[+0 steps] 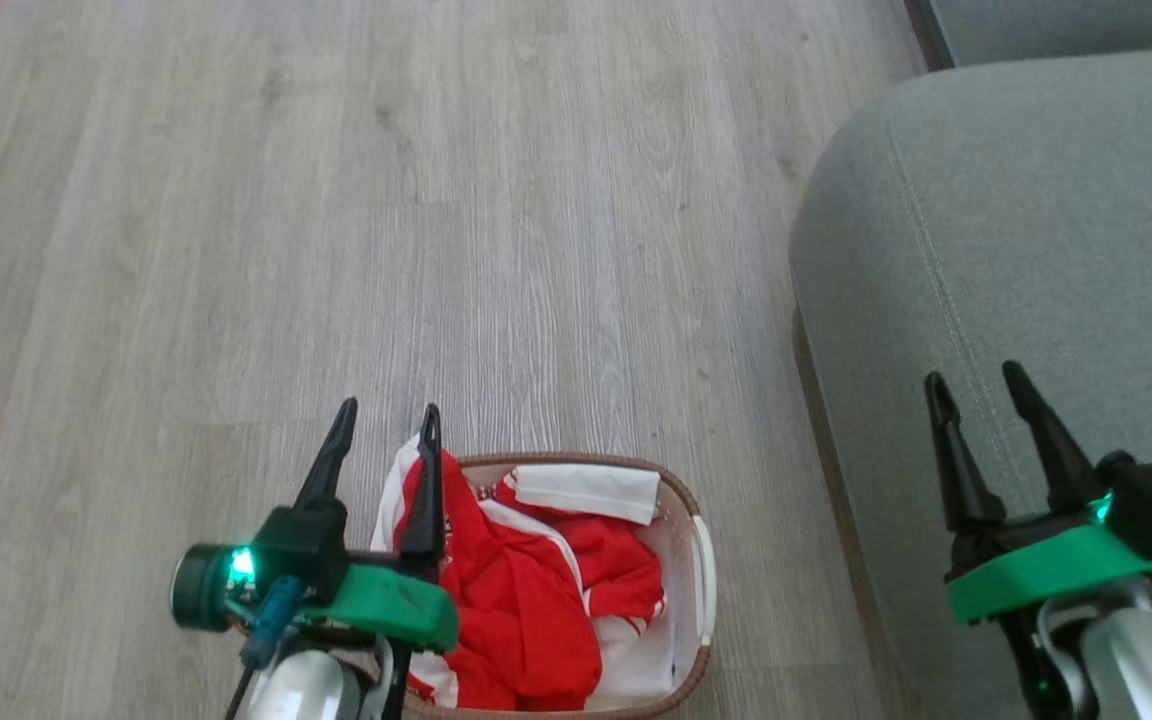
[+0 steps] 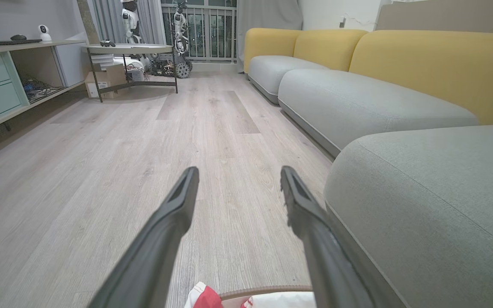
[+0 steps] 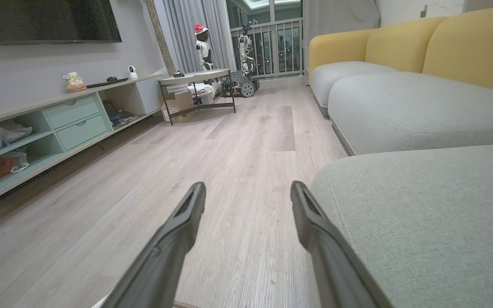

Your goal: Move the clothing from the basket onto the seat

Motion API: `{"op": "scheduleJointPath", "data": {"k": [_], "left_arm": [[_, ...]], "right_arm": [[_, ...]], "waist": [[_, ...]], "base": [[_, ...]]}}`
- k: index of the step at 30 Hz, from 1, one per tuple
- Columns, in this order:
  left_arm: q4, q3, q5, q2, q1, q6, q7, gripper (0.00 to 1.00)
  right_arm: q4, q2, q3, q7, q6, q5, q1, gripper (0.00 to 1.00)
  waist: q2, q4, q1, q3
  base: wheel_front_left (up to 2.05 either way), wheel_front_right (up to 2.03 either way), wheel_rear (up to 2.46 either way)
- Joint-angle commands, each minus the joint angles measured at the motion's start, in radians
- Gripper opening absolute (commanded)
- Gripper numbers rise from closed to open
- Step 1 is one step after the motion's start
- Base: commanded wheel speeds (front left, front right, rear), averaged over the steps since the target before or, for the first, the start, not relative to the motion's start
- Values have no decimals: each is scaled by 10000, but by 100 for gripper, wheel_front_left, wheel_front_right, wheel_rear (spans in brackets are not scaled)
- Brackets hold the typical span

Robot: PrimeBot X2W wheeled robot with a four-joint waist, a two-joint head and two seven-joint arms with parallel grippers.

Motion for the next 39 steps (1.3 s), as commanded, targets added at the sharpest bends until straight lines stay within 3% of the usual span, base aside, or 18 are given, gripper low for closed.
{"op": "scheduleJointPath", "data": {"k": [1, 10, 20, 39], "left_arm": [[-250, 216, -89, 78, -642, 112, -95, 100], [111, -351, -322, 78, -1295, 452, -95, 100], [1528, -1076, -1047, 78, -2243, 812, -95, 100], [6396, -2572, -3655, 77, -5381, 469, -95, 100]], "right_arm": [[-394, -271, 76, -93, -2, 116, -442, 100], [-689, -679, -43, -93, -2, 505, -841, 100], [-1150, -1302, 45, -93, -2, 1029, -1468, 100], [-2754, -2172, -278, -93, -2, 1812, -3256, 100]], "waist": [[0, -78, -1, 270], [0, -277, -1, 1315], [0, -727, -1, 2562], [0, -1566, -1, 5807]], "base": [[0, 0, 0], [0, 0, 0], [0, 0, 0], [0, 0, 0]]}}
